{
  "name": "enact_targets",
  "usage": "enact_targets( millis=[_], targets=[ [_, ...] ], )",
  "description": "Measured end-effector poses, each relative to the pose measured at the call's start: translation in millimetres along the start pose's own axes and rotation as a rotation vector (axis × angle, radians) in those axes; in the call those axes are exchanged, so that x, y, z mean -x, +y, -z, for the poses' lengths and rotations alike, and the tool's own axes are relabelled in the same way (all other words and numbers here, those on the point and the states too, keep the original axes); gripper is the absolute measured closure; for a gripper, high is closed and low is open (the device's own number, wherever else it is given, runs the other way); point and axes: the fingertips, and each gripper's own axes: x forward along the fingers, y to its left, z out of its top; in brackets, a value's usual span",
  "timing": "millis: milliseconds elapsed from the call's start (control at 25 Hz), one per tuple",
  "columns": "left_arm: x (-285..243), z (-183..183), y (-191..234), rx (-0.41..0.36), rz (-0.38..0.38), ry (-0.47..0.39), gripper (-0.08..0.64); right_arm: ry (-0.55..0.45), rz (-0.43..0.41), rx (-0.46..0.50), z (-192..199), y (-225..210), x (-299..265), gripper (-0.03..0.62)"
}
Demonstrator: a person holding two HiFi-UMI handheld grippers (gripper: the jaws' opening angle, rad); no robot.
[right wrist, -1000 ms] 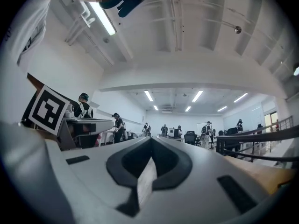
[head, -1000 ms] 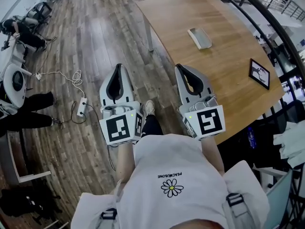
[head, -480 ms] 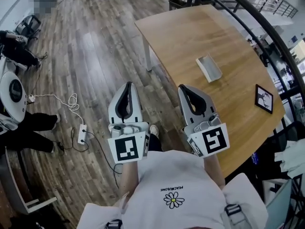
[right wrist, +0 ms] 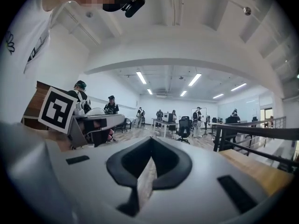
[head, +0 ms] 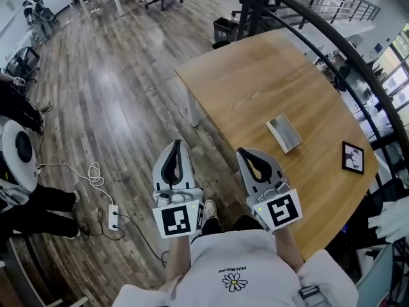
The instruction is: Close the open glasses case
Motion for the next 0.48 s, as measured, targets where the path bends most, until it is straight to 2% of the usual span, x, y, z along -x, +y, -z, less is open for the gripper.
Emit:
enact_targets(
  millis=[200,360,480],
  targets=[
    [-32.3,19.5,-9.6,0.031,0.046,0.022,0.543,0.009,0.033,0.002,14.5,-21.2,-23.8,0.583],
    [-45.8,31.4,-2.4,0.103,-0.009,0.055,0.543,0.001,0.01,-0.001,15.1,-30.1,-37.6,0.583],
    [-55.1,25.9,2.4,0.11,-0.015,0.043,0.543,0.003,0.019,-0.008,13.2,-36.4,-39.9,0.583]
  ],
)
